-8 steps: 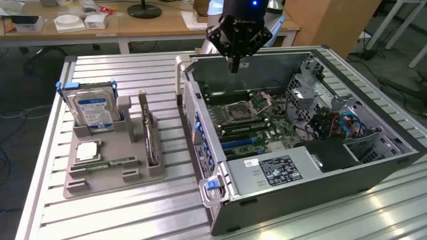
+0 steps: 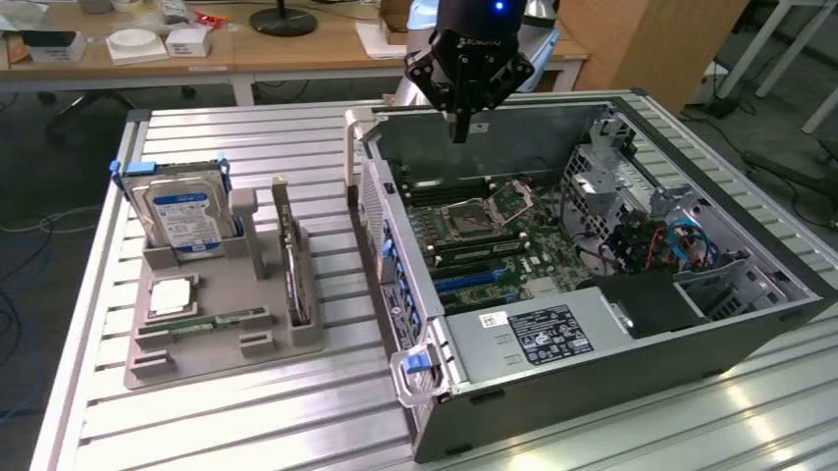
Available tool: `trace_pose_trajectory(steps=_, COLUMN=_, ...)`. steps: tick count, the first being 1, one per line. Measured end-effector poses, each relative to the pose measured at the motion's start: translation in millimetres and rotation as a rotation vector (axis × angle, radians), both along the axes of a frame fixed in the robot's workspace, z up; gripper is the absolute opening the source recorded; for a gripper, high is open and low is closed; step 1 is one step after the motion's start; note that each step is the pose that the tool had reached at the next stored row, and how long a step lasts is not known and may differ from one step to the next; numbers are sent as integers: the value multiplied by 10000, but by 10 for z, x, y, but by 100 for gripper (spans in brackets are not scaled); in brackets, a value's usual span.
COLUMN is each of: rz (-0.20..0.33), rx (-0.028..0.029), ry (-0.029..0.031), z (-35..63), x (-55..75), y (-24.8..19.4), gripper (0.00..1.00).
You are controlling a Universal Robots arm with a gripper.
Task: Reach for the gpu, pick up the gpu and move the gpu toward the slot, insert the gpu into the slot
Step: 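Reach for the gpu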
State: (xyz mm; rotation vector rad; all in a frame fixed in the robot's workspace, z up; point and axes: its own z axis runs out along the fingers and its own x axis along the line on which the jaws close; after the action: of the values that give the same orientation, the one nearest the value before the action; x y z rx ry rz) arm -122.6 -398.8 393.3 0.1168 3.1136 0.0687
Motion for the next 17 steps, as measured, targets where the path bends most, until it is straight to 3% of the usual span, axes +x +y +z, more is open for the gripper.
trace_pose_trajectory(steps=17, rz=1, rx=1, ry=0, z=-2, x=-190, y=0, gripper=13)
